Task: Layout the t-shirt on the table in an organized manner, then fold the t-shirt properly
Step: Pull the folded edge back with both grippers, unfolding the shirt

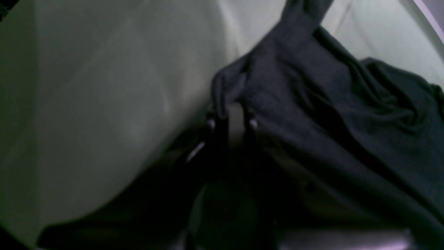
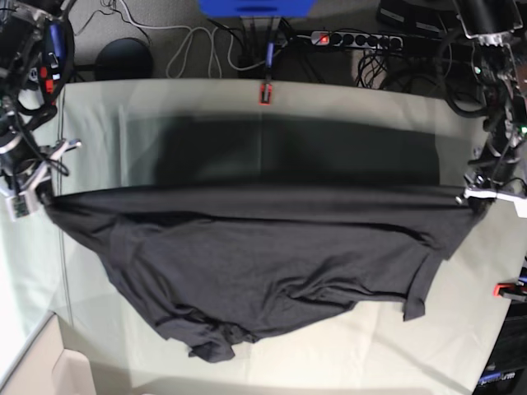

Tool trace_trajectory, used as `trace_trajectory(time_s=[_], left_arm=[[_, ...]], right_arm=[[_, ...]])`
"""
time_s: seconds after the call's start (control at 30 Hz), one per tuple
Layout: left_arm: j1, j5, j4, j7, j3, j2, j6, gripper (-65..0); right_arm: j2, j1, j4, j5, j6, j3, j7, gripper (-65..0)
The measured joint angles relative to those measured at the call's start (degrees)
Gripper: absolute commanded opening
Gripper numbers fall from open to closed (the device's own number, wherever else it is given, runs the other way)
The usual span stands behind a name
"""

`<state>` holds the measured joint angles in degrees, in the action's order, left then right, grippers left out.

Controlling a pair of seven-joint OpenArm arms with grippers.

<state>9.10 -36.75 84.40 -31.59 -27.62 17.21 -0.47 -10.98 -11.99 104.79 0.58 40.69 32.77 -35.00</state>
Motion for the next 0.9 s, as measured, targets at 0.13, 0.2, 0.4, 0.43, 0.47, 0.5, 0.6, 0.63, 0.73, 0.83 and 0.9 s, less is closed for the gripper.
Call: trace_trajectory(time_s=[0.13,0.2,0.4,0.43,0.47,0.5,0.6,0.63,0.73,0.83,0.9], left_arm=[[1.53,-0.37,0.42,-0.35,0.09,1.27,-0.63,-64.9],[1.55,-0.39,0.35,-0.37,0.09,1.14,-0.61,-64.9],[3.67,-0.15,0.44,-3.10,0.09,1.20,-0.55,-64.9],[3.98,-0.17,0.39,-4.74,0.09,1.18,-0.35,-64.9],[4.07,-0.13,0.35,-5.97,0.09,1.18,-0.28,-64.9],[4.00,-0.24,0.35,-6.01,-0.07,1.05,-0.31,-64.9],[3.41,-1.09,0.52,-7.02,-4.07,0.37,-1.14,-64.9],[3.41,-1.09,0.59,-6.97,-5.31,0.42,-1.09,-64.9],[4.57,-0.94,0.61,-6.84,-6.58,0.72,-1.03,-64.9],[6.12,-0.87,0.37,-6.80,-6.56,0.59,-0.90,-64.9],[7.15,-0.83,0.35,-6.82,-6.45,0.52,-0.85,-64.9]], right_arm=[[-0.15,-0.33,0.31,-0.15,0.02,2.12,-0.35,-65.0],[-0.11,-0.37,0.33,-0.15,0.02,1.79,-0.31,-65.0],[-0.09,-2.75,-0.96,-0.15,0.02,1.79,-0.39,-65.0],[0.09,-2.97,-1.33,-0.24,0.04,1.99,-0.81,-65.0],[0.68,-2.93,-1.36,-0.28,0.04,2.71,-0.90,-65.0],[1.40,-2.62,-1.29,0.15,0.04,4.07,-0.68,-65.0],[2.19,-1.84,-1.01,0.13,0.04,5.75,-0.48,-65.0],[2.34,-1.73,-0.92,0.37,0.04,5.73,-0.28,-65.0],[3.74,-1.90,-1.14,0.74,0.46,5.79,0.02,-65.0],[4.48,-5.07,-1.75,0.35,0.46,5.79,0.07,-65.0],[4.92,-6.93,-1.84,-0.09,0.46,5.81,-0.28,-65.0]])
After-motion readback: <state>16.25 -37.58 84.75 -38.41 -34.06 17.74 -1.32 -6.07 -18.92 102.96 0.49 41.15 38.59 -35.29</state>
